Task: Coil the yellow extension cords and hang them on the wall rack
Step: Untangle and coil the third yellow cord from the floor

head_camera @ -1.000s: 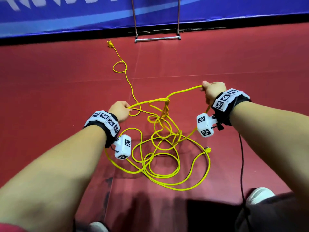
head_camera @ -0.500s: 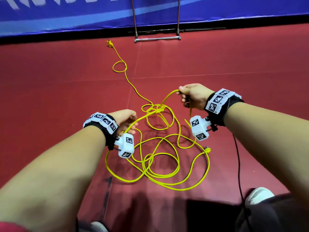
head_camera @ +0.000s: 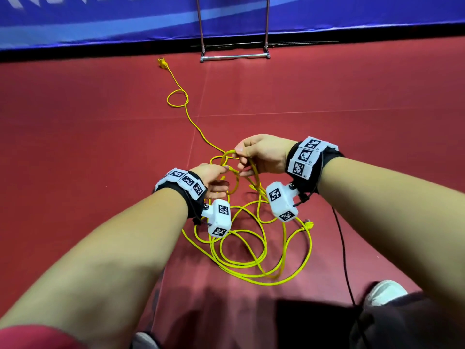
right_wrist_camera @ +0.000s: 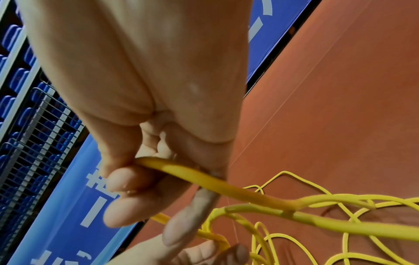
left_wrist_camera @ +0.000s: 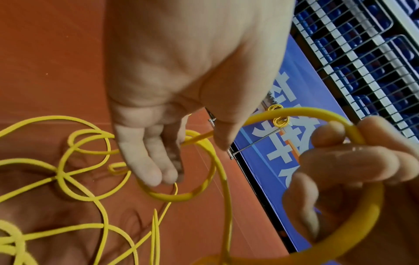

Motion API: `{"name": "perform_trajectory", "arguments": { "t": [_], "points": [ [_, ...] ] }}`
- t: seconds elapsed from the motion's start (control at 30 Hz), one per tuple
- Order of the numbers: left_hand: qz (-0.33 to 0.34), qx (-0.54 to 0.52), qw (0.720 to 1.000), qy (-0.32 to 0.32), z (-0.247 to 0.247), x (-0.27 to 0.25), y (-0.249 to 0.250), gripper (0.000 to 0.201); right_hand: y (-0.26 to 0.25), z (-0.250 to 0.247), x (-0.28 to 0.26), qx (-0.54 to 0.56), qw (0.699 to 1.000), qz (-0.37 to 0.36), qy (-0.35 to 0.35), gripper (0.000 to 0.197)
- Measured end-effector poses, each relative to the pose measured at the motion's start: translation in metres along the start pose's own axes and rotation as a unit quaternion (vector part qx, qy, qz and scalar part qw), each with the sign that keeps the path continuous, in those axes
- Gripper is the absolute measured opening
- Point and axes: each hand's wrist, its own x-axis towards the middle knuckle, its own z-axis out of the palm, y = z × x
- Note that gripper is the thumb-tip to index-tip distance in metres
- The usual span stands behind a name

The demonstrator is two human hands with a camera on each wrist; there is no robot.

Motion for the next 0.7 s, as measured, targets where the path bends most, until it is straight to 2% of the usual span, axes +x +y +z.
{"name": "perform_trajectory", "arguments": {
  "t": [0.13,0.23,0.33,0.4,0.57,0.63,0.7],
  "points": [
    [-0.002,-0.098,0.995,-0.010,0.006,0.003,-0.001,0.021,-0.005,0.006,-0.003,0.034,0.998,-0.003,-0.047,0.021],
    [0.013,-0.181,0.983,0.020,0.009,0.008,0.001,0.022,-0.005,0.011,-0.003,0.061,0.994,0.004,-0.086,0.023],
    [0.030,-0.212,0.976,0.046,0.009,0.010,0.004,0.019,-0.003,0.014,-0.004,0.063,0.993,0.013,-0.103,0.022],
    [0.027,-0.195,0.978,0.063,0.004,0.011,0.005,0.011,-0.006,0.013,-0.005,0.069,0.996,0.011,-0.060,0.023],
    [0.055,-0.140,0.986,0.071,-0.002,0.010,0.007,0.018,0.002,-0.018,0.003,0.071,0.984,0.009,0.165,0.027],
    [0.086,-0.062,0.990,0.097,0.002,0.008,0.007,0.025,0.009,-0.030,0.004,0.030,0.978,0.017,0.206,0.023],
    [0.112,0.025,0.984,0.134,0.004,0.013,0.005,0.028,0.012,-0.035,0.001,-0.030,0.981,0.019,0.193,0.011]
  ]
}}
